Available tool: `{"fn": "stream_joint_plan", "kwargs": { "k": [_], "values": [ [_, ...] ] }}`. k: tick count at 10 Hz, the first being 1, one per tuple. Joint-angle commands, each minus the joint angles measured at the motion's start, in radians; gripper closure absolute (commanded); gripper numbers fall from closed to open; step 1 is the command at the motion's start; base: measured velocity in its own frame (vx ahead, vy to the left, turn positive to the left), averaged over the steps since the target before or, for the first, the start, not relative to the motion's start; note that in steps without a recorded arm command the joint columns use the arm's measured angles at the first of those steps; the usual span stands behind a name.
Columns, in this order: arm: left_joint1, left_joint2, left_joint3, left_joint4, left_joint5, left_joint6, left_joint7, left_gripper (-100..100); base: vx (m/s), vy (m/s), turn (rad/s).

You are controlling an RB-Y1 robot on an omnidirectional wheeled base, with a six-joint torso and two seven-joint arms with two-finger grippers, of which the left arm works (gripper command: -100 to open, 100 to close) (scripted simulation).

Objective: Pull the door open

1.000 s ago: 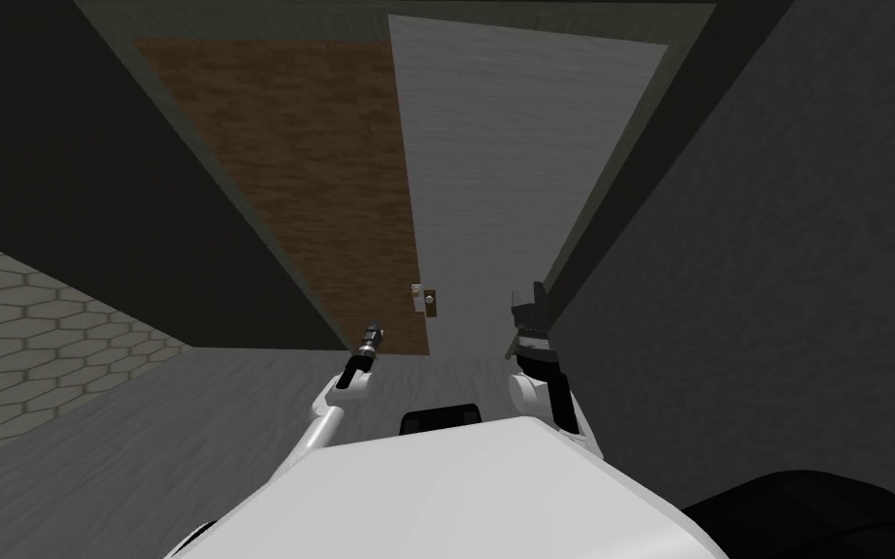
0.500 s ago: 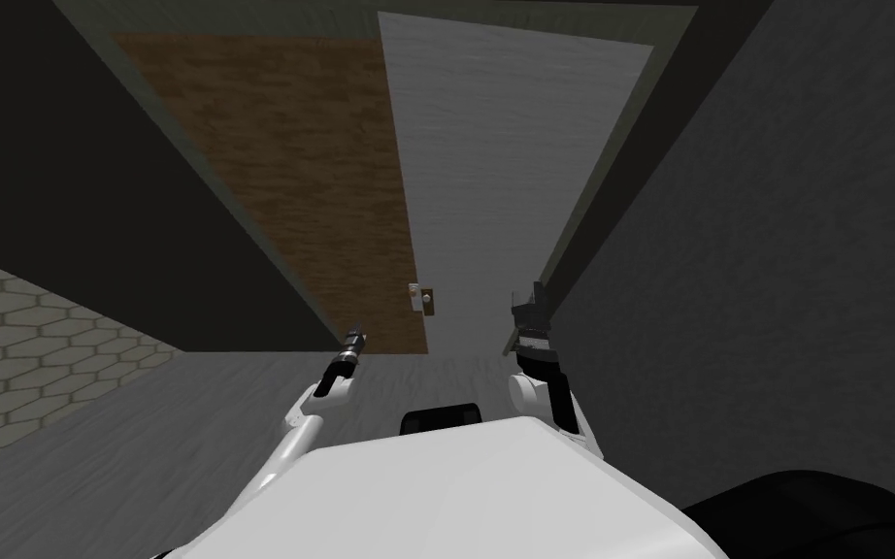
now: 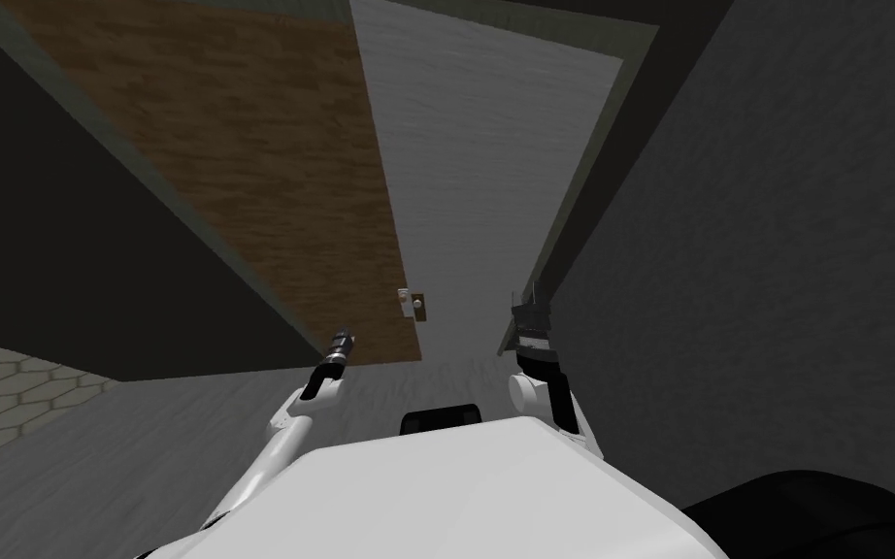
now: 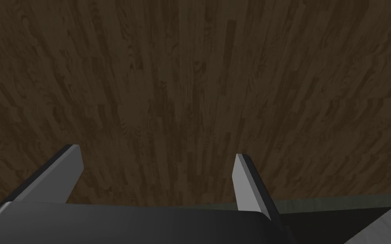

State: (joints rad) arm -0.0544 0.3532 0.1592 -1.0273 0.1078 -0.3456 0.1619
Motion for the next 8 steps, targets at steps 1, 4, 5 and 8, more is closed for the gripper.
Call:
{"fn": "stream_joint_plan", "kwargs": {
  "k": [1, 4, 5, 8],
  "values": [
    [-0.013, -0.005, 0.006, -0.003, 0.003, 0.003, 0.000, -100, 0.190, -0.036, -0.227],
    [-0.040, -0.027, -0.012, -0.004, 0.002, -0.004, 0.003, -100, 0.190, -0.006, -0.189],
    [-0.052, -0.039, -0.023, -0.006, 0.001, -0.006, 0.004, -100, 0.203, -0.040, -0.230],
    [-0.080, -0.056, -0.041, 0.000, -0.002, -0.007, 0.003, -100, 0.172, -0.077, -0.157]
  ]
}}
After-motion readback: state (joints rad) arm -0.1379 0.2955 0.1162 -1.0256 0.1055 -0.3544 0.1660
